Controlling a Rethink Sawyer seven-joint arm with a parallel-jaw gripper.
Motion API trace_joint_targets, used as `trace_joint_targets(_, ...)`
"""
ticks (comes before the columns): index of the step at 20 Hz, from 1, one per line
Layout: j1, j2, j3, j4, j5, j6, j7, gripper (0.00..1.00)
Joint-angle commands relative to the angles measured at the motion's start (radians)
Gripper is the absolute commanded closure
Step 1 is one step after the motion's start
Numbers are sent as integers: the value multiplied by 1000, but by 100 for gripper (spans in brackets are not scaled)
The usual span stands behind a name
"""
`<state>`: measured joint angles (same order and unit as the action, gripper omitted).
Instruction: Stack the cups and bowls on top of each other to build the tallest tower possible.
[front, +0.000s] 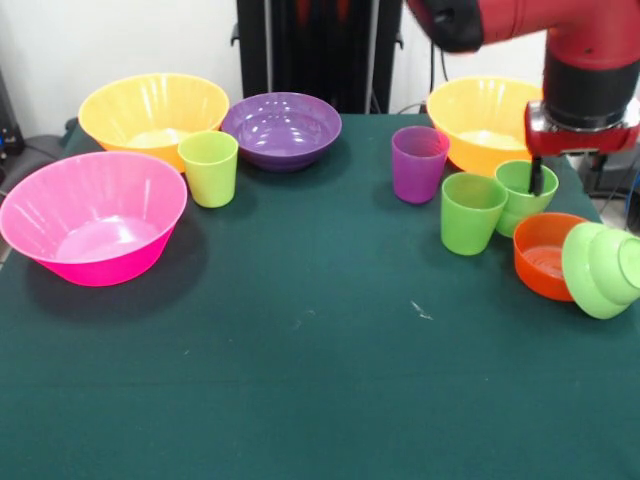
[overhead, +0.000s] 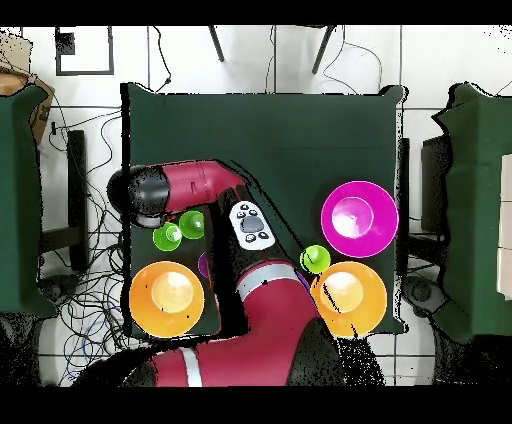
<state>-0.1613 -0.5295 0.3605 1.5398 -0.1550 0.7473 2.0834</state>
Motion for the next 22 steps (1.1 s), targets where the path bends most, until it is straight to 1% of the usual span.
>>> trace_joint_targets(1,-11,81,33,-48,-47,-48,-52,0)
trace_joint_targets(5,-14,82,33,-48,-56,-48,-56,0)
trace_joint_targets(7,-10,81,31,-38,-57,-69,-41,0)
trace_joint_targets(10,-6,79,29,-42,-56,-60,-38,0)
trace_joint_targets(14,-1,52,24,-22,-52,-58,-22,0)
trace_joint_targets(17,-16,46,35,-15,-41,-42,-36,0)
trace_joint_targets(20,-19,18,43,0,-22,-22,-24,0)
trace_joint_targets(22,-20,18,46,4,-15,-21,-19,0)
